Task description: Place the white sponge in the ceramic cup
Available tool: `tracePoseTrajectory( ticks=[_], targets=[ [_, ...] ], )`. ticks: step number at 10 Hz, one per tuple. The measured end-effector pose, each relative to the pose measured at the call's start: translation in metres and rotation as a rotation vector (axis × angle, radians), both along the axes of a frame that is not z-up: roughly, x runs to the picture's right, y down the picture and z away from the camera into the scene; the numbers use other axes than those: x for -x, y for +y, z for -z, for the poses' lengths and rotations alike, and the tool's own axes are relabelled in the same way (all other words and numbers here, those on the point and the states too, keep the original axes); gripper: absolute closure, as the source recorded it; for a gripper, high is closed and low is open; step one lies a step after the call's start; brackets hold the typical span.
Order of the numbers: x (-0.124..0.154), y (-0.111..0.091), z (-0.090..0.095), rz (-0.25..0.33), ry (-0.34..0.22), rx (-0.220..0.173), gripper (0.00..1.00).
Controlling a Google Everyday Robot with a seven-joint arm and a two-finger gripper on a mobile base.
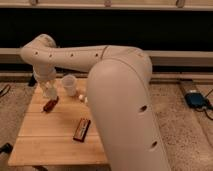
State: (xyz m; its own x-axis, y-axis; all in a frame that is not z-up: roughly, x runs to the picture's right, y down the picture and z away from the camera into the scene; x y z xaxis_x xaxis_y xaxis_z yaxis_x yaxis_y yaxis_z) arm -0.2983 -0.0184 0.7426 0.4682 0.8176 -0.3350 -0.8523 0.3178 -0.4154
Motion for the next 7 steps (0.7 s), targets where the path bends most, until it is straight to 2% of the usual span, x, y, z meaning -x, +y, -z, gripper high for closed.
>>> tracePoseTrajectory(
  ticks=[4, 7],
  targets=[
    [-0.011, -0.038, -0.015, 0.039, 0.038, -0.092, 1.00],
    [-0.012, -0.073, -0.025, 0.051, 0.057, -0.179, 1.00]
  ],
)
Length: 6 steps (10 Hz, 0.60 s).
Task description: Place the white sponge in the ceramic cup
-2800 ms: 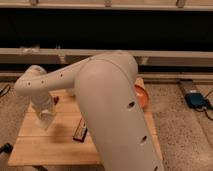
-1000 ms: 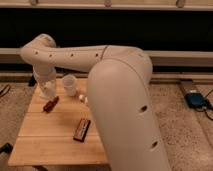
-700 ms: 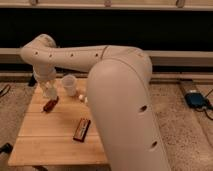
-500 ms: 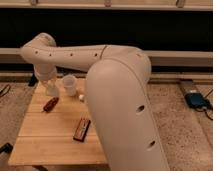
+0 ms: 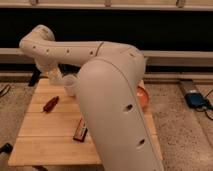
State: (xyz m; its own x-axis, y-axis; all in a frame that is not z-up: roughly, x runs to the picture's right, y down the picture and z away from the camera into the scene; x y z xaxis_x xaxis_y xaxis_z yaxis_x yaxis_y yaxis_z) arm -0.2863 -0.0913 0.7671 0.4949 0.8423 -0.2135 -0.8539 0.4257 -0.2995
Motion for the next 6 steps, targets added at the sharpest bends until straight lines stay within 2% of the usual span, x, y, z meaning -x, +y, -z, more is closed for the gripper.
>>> tracePoseTrajectory(
  ticks=[2, 6],
  targets=[
    [-0.004, -0.014, -0.012, -0.010, 0.000, -0.036, 1.00],
    [-0.023, -0.022, -0.042, -0.042, 0.004, -0.058, 1.00]
  ],
)
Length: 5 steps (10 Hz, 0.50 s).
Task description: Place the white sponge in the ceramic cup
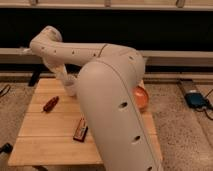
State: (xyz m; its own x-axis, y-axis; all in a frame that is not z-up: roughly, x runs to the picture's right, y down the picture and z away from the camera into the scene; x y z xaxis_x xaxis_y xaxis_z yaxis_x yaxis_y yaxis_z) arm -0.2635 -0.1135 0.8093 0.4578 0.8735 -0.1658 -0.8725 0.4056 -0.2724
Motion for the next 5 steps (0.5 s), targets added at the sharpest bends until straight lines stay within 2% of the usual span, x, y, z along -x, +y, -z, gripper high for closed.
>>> tracePoseTrajectory(
  ticks=[5],
  targets=[
    [-0.006, -0.002, -0.018, 0.000, -0.017, -0.024, 1.00]
  ],
)
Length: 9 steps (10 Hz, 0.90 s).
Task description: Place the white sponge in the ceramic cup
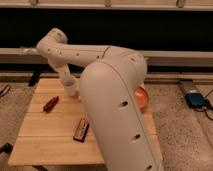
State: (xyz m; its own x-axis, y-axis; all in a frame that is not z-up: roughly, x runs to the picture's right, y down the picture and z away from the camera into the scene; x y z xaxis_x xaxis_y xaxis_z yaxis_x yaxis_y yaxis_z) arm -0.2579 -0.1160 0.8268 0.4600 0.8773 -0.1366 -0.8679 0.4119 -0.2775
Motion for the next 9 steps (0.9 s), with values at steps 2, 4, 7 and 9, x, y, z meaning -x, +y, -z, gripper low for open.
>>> tracePoseTrajectory(
  ticks=[2, 4, 7, 9],
  targets=[
    [0.001, 0.006, -0.004, 0.012, -0.005, 0.004, 1.00],
    [0.001, 0.013, -0.010, 0.030, -0.005, 0.015, 1.00],
    [-0.005, 0.017, -0.018, 0.049, 0.013, 0.026, 1.00],
    [-0.010, 0.017, -0.026, 0.050, 0.032, 0.034, 0.94]
  ],
)
